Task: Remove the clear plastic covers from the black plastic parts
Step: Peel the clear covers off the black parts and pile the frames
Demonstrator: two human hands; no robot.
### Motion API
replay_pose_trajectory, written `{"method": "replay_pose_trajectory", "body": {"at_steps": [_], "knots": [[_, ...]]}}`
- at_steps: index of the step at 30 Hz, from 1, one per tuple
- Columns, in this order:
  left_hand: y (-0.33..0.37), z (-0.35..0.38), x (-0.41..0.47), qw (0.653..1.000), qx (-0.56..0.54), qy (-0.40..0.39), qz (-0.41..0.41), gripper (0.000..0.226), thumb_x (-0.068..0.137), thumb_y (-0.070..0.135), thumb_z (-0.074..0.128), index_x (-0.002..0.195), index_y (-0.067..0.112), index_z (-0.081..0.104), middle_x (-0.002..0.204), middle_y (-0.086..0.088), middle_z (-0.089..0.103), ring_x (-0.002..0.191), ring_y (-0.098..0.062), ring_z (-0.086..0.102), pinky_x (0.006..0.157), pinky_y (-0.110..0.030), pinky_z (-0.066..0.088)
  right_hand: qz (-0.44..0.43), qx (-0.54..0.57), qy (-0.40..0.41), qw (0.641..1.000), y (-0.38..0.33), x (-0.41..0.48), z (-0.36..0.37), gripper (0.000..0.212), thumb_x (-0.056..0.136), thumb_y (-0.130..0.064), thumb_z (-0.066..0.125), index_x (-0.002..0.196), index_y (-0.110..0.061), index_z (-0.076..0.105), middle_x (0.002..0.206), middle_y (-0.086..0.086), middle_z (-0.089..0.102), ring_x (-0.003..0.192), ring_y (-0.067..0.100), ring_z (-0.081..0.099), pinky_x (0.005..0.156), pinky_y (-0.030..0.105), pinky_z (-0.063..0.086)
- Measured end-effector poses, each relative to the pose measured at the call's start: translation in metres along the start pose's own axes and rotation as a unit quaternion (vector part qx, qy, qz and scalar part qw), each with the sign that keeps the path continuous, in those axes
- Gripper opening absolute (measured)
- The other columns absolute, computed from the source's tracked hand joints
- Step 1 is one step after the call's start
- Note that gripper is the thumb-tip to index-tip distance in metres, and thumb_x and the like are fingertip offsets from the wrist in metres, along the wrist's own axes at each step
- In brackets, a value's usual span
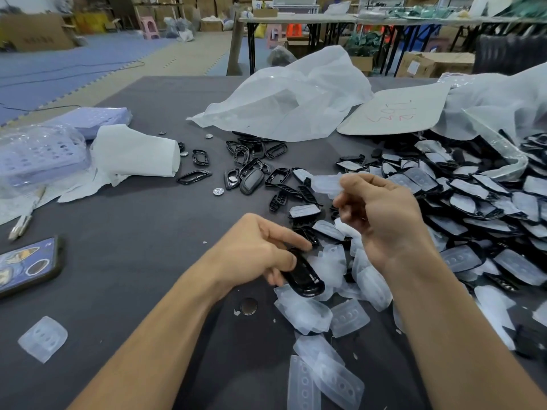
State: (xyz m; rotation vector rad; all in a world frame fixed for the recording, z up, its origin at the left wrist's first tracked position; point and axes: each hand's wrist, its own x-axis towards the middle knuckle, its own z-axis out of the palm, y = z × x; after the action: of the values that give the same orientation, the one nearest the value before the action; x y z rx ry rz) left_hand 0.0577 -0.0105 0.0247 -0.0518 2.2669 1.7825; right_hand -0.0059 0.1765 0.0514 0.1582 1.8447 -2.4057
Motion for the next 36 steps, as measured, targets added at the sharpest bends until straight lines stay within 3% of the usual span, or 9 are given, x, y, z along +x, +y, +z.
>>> {"method": "replay_pose_trajectory", "body": {"at_steps": [2, 4, 7, 10, 14, 18, 23, 29, 36], "knots": [[-0.001, -0.002, 0.001, 0.999, 0.010, 0.042, 0.006, 0.037, 0.080, -0.011, 0.069, 0.098, 0.019, 0.083, 0.064, -0.013, 0.072, 0.046, -0.015, 0.062, 0.051, -0.021, 0.052, 0.004, 0.014, -0.007, 1.000, 0.000, 0.000, 0.002, 0.019, 0.094, -0.019, 0.072, 0.078, -0.010, 0.066, 0.062, 0.009, 0.068, 0.046, 0.016, 0.053, 0.047, 0.021, 0.049], [-0.001, -0.005, 0.002, 0.994, -0.020, 0.110, 0.014, 0.032, 0.083, -0.012, 0.069, 0.094, 0.014, 0.083, 0.065, -0.015, 0.072, 0.048, -0.015, 0.063, 0.049, -0.020, 0.052, 0.006, 0.008, -0.009, 1.000, 0.001, 0.000, 0.004, 0.021, 0.093, -0.019, 0.074, 0.078, -0.011, 0.063, 0.062, 0.008, 0.068, 0.048, 0.017, 0.055, 0.050, 0.022, 0.049], [-0.002, -0.004, 0.005, 0.978, -0.088, 0.189, 0.011, 0.025, 0.086, -0.012, 0.067, 0.086, 0.009, 0.081, 0.070, -0.015, 0.076, 0.052, -0.016, 0.068, 0.050, -0.021, 0.055, -0.009, 0.001, -0.036, 0.999, 0.003, -0.003, 0.006, 0.011, 0.089, -0.002, 0.074, 0.085, -0.010, 0.068, 0.064, 0.008, 0.068, 0.053, 0.018, 0.056, 0.058, 0.025, 0.047], [-0.002, 0.002, 0.009, 0.967, -0.129, 0.222, 0.007, 0.021, 0.090, -0.009, 0.068, 0.089, 0.009, 0.080, 0.074, -0.014, 0.078, 0.059, -0.017, 0.073, 0.054, -0.022, 0.058, -0.029, -0.009, -0.066, 0.997, 0.005, -0.007, 0.011, 0.023, 0.087, 0.007, 0.072, 0.104, -0.008, 0.070, 0.065, 0.007, 0.068, 0.052, 0.016, 0.061, 0.052, 0.021, 0.045], [-0.003, 0.006, 0.012, 0.960, -0.175, 0.219, 0.008, 0.019, 0.095, -0.004, 0.065, 0.097, 0.009, 0.079, 0.078, -0.012, 0.079, 0.065, -0.016, 0.076, 0.056, -0.020, 0.057, -0.054, -0.055, -0.091, 0.993, 0.010, -0.011, 0.019, 0.006, 0.088, 0.005, 0.073, 0.087, -0.001, 0.071, 0.063, 0.009, 0.069, 0.050, 0.015, 0.063, 0.044, 0.020, 0.042], [0.000, 0.004, 0.011, 0.955, -0.240, 0.173, 0.007, 0.027, 0.101, -0.001, 0.053, 0.106, 0.007, 0.078, 0.093, -0.013, 0.081, 0.080, -0.023, 0.079, 0.062, -0.023, 0.060, -0.082, -0.161, -0.084, 0.980, 0.017, -0.012, 0.021, 0.016, 0.084, -0.001, 0.079, 0.071, -0.009, 0.075, 0.061, 0.009, 0.070, 0.041, 0.012, 0.051, 0.042, 0.020, 0.039], [0.002, 0.002, 0.009, 0.950, -0.282, 0.133, 0.007, 0.034, 0.102, -0.001, 0.045, 0.108, 0.005, 0.078, 0.102, -0.017, 0.080, 0.086, -0.028, 0.079, 0.065, -0.027, 0.062, -0.121, -0.272, -0.042, 0.954, 0.024, -0.011, 0.022, 0.013, 0.081, -0.018, 0.084, 0.069, -0.019, 0.077, 0.060, -0.001, 0.072, 0.048, 0.004, 0.060, 0.051, 0.017, 0.043], [0.001, 0.001, 0.009, 0.952, -0.278, 0.126, 0.011, 0.037, 0.101, -0.002, 0.045, 0.104, 0.007, 0.080, 0.102, -0.016, 0.080, 0.084, -0.027, 0.079, 0.065, -0.027, 0.062, -0.143, -0.312, -0.020, 0.939, 0.024, -0.012, 0.023, 0.015, 0.079, -0.023, 0.085, 0.067, -0.022, 0.076, 0.057, -0.006, 0.070, 0.050, 0.003, 0.062, 0.055, 0.020, 0.046], [0.001, 0.002, 0.010, 0.953, -0.278, 0.119, 0.021, 0.039, 0.100, 0.002, 0.047, 0.092, 0.012, 0.085, 0.100, -0.016, 0.080, 0.082, -0.026, 0.079, 0.066, -0.028, 0.062, -0.175, -0.346, -0.005, 0.922, 0.026, -0.012, 0.024, 0.017, 0.078, -0.026, 0.084, 0.064, -0.025, 0.075, 0.055, -0.011, 0.068, 0.051, 0.002, 0.062, 0.052, 0.014, 0.047]]}}
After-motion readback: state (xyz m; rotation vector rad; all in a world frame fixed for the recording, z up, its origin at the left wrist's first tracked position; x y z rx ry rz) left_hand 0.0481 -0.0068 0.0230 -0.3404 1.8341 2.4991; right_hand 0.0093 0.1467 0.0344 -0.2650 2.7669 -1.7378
